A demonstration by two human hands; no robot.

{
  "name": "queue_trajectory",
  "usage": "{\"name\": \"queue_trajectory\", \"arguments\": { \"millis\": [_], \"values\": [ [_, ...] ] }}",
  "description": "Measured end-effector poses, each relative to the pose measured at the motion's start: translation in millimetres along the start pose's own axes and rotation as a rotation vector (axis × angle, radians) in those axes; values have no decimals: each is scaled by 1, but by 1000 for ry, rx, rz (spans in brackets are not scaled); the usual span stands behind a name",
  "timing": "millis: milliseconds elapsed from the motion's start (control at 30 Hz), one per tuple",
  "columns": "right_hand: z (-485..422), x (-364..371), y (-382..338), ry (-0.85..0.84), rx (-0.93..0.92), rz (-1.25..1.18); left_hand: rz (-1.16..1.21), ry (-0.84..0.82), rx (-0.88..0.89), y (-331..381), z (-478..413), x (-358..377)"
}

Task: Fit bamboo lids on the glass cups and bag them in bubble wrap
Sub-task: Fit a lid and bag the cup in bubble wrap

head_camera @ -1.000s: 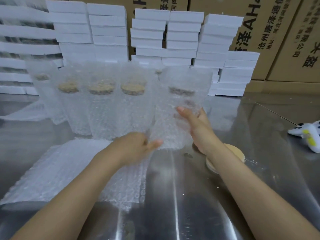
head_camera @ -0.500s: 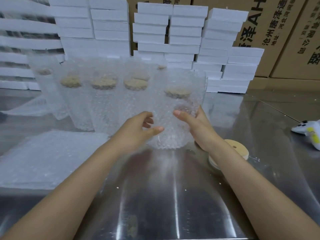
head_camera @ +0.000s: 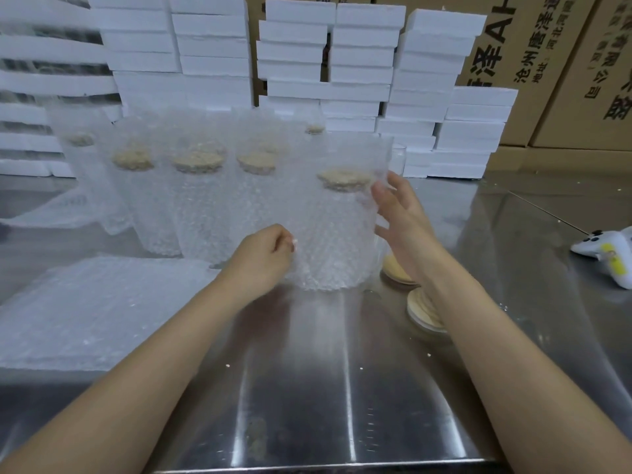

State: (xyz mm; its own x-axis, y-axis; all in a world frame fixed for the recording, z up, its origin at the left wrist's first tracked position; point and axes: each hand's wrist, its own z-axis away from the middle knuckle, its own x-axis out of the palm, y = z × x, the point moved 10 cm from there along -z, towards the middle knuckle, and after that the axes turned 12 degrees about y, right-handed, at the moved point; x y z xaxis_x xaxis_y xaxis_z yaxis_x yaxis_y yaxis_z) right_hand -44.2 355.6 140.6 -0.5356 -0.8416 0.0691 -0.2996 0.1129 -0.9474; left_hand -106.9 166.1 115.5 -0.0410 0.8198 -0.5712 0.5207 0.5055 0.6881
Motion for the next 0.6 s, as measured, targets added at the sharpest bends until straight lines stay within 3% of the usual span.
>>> {"name": "queue_trajectory", "arguments": {
  "millis": [133, 233, 333, 467, 600],
  "values": [
    [9, 17, 3, -127, -64, 163, -141, -204, 53, -6, 9, 26],
    [10, 19, 6, -71, -57, 187, -84, -180, 96, 0, 11, 30],
    [6, 8, 6, 34, -11, 77, -31, -125, -47, -11, 8, 26],
    [5, 14, 9, -53, 85, -142, -44, -181, -101, -15, 13, 34],
    [6, 16, 8, -71, 71, -132, 225, -180, -327, -24, 12, 45]
  ]
}}
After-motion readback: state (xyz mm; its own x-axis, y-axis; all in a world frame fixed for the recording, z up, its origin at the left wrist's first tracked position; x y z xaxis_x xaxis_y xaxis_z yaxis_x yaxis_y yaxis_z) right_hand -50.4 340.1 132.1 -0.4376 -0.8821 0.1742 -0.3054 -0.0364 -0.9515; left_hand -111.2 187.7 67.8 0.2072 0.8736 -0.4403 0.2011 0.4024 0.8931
